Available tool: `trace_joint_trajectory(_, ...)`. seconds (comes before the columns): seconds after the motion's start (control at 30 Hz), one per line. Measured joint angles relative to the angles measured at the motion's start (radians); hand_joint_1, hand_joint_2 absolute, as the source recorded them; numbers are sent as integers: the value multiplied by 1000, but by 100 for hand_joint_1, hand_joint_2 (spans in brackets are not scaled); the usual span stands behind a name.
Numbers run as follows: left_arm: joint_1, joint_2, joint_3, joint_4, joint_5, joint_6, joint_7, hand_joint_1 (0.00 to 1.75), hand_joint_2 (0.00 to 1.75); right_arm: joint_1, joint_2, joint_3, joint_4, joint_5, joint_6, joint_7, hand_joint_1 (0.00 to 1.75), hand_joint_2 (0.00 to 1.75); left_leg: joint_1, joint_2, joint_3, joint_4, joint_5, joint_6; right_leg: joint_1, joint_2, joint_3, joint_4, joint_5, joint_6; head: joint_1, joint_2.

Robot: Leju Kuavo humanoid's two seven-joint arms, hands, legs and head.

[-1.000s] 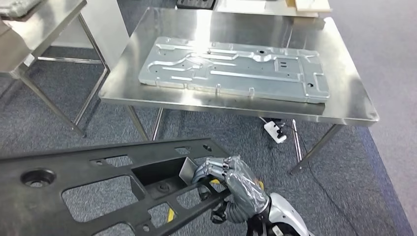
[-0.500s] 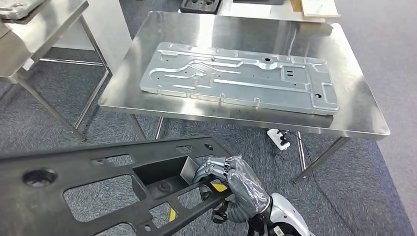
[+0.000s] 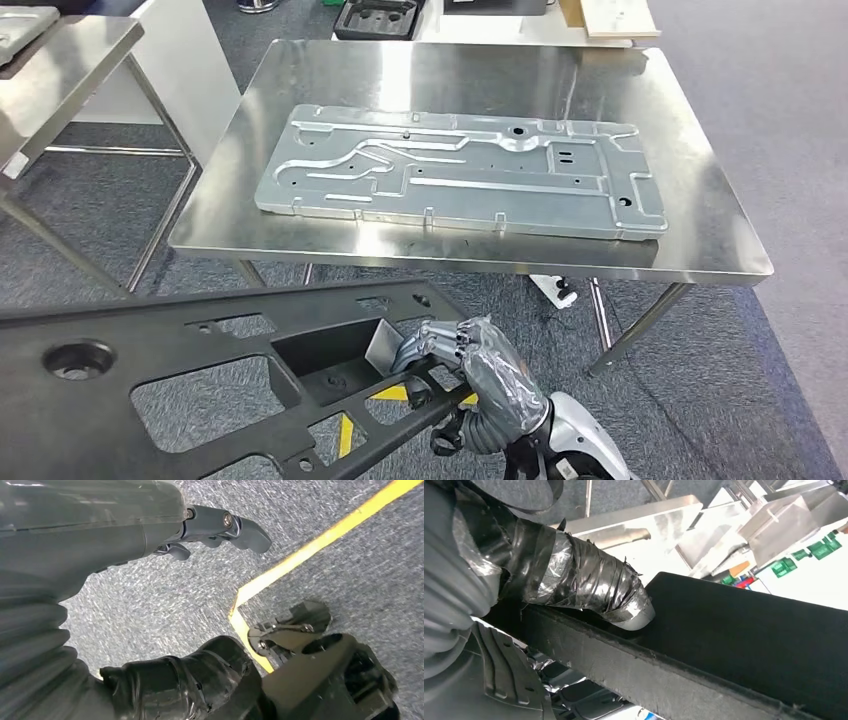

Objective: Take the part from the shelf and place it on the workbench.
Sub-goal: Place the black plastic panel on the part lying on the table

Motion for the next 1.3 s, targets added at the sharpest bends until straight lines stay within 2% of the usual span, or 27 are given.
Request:
trace_joint_trajectory(0.07, 2, -1, 0, 0, 0, 0, 0, 0, 175, 1, 0, 0, 0, -3, 0, -3, 175, 175, 2, 11, 20, -11, 22, 13, 1, -5, -2, 20, -3, 9, 2, 0)
trace_joint_trajectory(0.13, 1, -3, 0, 0, 0, 1, 0, 0, 175, 0, 0, 0, 0, -7, -1, -6, 175, 175, 5, 21, 37, -14, 20, 23, 2, -33, -31, 82, -35, 16, 7, 0)
trace_joint_trajectory(0.2, -2, -3, 0, 0, 0, 1, 1, 0, 175, 0, 0, 0, 0, -7, -3, -8, 175, 175, 5, 28, 41, -14, 14, 30, 1, -55, -102, 203, -89, 23, 10, 0)
trace_joint_trajectory(0.23, -1, -2, 0, 0, 0, 2, 1, 0, 175, 1, 0, 0, 0, -6, -4, -8, 175, 175, 5, 31, 43, -14, 10, 32, -1, -58, -139, 255, -107, 26, 10, 0)
trace_joint_trajectory(0.27, -1, -2, 0, 0, 1, 2, 1, 0, 175, 3, 0, 0, 1, -3, -5, -8, 175, 175, 5, 33, 46, -14, 5, 32, -3, -59, -163, 279, -108, 28, 10, 0)
trace_joint_trajectory(0.3, 0, -2, 0, 0, 1, 2, 2, 0, 175, 4, 0, 0, 1, 0, -7, -8, 175, 175, 5, 34, 52, -13, 0, 31, -4, -60, -167, 265, -88, 29, 10, 0)
trace_joint_trajectory(0.33, 1, -3, 0, 0, 1, 2, 2, 0, 175, 5, 0, 0, 2, 2, -8, -8, 175, 175, 5, 34, 60, -13, -6, 29, -6, -61, -153, 216, -50, 28, 10, 0)
trace_joint_trajectory(0.37, 2, -3, 0, 0, 1, 2, 2, 0, 175, 5, 0, 0, 2, 3, -9, -8, 175, 175, 6, 35, 68, -13, -13, 25, -7, -64, -127, 144, -4, 26, 10, 0)
trace_joint_trajectory(0.4, 2, -4, 0, 0, 0, 2, 3, 0, 175, 4, 0, 0, 3, 4, -10, -8, 175, 175, 5, 35, 76, -12, -20, 20, -6, -67, -102, 80, 18, 24, 11, 0)
trace_joint_trajectory(0.47, 0, -4, 0, 0, 1, 2, 3, 0, 175, 4, 0, 0, 3, 4, -13, -7, 175, 175, 3, 35, 83, -12, -32, 7, -2, -71, -74, 11, 30, 14, 10, 0)
trace_joint_trajectory(0.5, -1, -4, 0, 0, 1, 3, 3, 0, 175, 4, 0, 0, 4, 5, -14, -7, 175, 175, 2, 36, 87, -10, -35, 1, 0, -71, -70, 9, 21, 7, 10, 0)
trace_joint_trajectory(0.57, 0, -3, 0, 0, 0, 3, 4, 0, 175, 5, 0, 0, 4, 5, -14, -6, 175, 175, 2, 36, 91, 1, -39, -9, -3, -67, -57, 6, 31, -7, 9, 0)
trace_joint_trajectory(0.6, -1, -3, 0, 0, 0, 3, 4, 0, 175, 5, 0, 0, 4, 5, -14, -5, 175, 175, 2, 37, 84, 24, -42, -13, -4, -66, -49, 5, 29, -13, 9, 0)
trace_joint_trajectory(0.63, -2, -3, 0, 0, 0, 3, 4, 0, 175, 4, 1, 0, 3, 5, -15, -5, 175, 175, 3, 37, 61, 64, -50, -17, -6, -66, -41, 3, 27, -18, 8, 0)
trace_joint_trajectory(0.73, -5, -3, -1, 0, 0, 2, 5, 0, 175, 3, 2, 0, 3, 5, -15, -5, 175, 175, 5, 37, -60, 241, -110, -27, -4, -65, -28, 0, 14, -29, 7, 0)
trace_joint_trajectory(0.77, -4, -3, -1, 0, 0, 2, 5, 0, 175, 3, 2, 0, 4, 5, -15, -5, 175, 175, 5, 37, -93, 274, -127, -28, -2, -64, -22, 0, 9, -30, 8, 0)
trace_joint_trajectory(0.8, -3, -3, -1, 0, 0, 2, 5, 0, 175, 4, 2, 0, 4, 5, -15, -5, 175, 175, 5, 37, -110, 275, -127, -25, 0, -62, -14, 0, 2, -31, 7, 0)
trace_joint_trajectory(0.83, -2, -3, -1, 0, 0, 2, 6, 0, 175, 4, 2, 0, 4, 5, -14, -5, 175, 175, 4, 37, -110, 244, -106, -21, 3, -59, -3, 0, -5, -31, 7, 0)
trace_joint_trajectory(0.9, -1, 0, -1, 0, 0, 2, 8, 0, 175, 4, 2, 0, 5, 5, -14, -5, 175, 175, -3, 36, -76, 114, -12, -3, 7, -56, 18, -1, -21, -30, 8, 0)
trace_joint_trajectory(0.93, -1, 2, -1, 0, 0, 2, 10, 0, 175, 4, 2, 0, 6, 5, -14, -4, 175, 175, -8, 35, -60, 64, 15, 6, 9, -54, 26, -1, -28, -27, 9, 0)
trace_joint_trajectory(0.97, -1, 4, -1, 0, -1, 2, 11, 0, 175, 3, 2, 0, 6, 6, -14, -4, 175, 175, -13, 33, -49, 29, 29, 15, 10, -53, 31, -2, -36, -22, 10, 0)
trace_joint_trajectory(1.03, 1, 5, -1, 0, -1, 2, 13, 0, 175, 3, 2, 0, 8, 7, -14, 1, 175, 175, -18, 31, -35, 7, 21, 25, 11, -51, 42, 6, -38, -10, 11, 0)
trace_joint_trajectory(1.1, 2, 4, -2, 0, -1, 2, 15, 0, 175, 1, 3, 0, 10, 11, -15, 9, 175, 175, -13, 32, -7, -9, 38, 32, 12, -54, 49, 26, -39, 0, 10, 0)
trace_joint_trajectory(1.13, 2, 4, -2, 0, -1, 1, 16, 0, 175, -1, 2, 0, 11, 14, -15, 13, 175, 175, -10, 33, 6, -12, 41, 35, 12, -55, 43, 48, -47, 4, 14, 0)
trace_joint_trajectory(1.2, -1, 5, -2, 0, -1, 2, 16, 0, 175, -5, 1, -1, 13, 23, -17, 20, 175, 175, -6, 35, 20, -15, 36, 40, 9, -58, -12, 143, -88, 13, 20, 0)
trace_joint_trajectory(1.27, -2, 6, -2, 0, -1, 2, 16, 0, 175, -6, -1, -2, 17, 30, -17, 28, 175, 175, -6, 35, 25, -15, 26, 41, 4, -59, -94, 252, -140, 21, 23, 0)
trace_joint_trajectory(1.3, -1, 6, -2, 0, -1, 2, 16, 0, 175, -6, -3, -3, 20, 32, -17, 31, 175, 175, -6, 35, 30, -14, 19, 40, 2, -60, -120, 272, -148, 23, 23, 0)
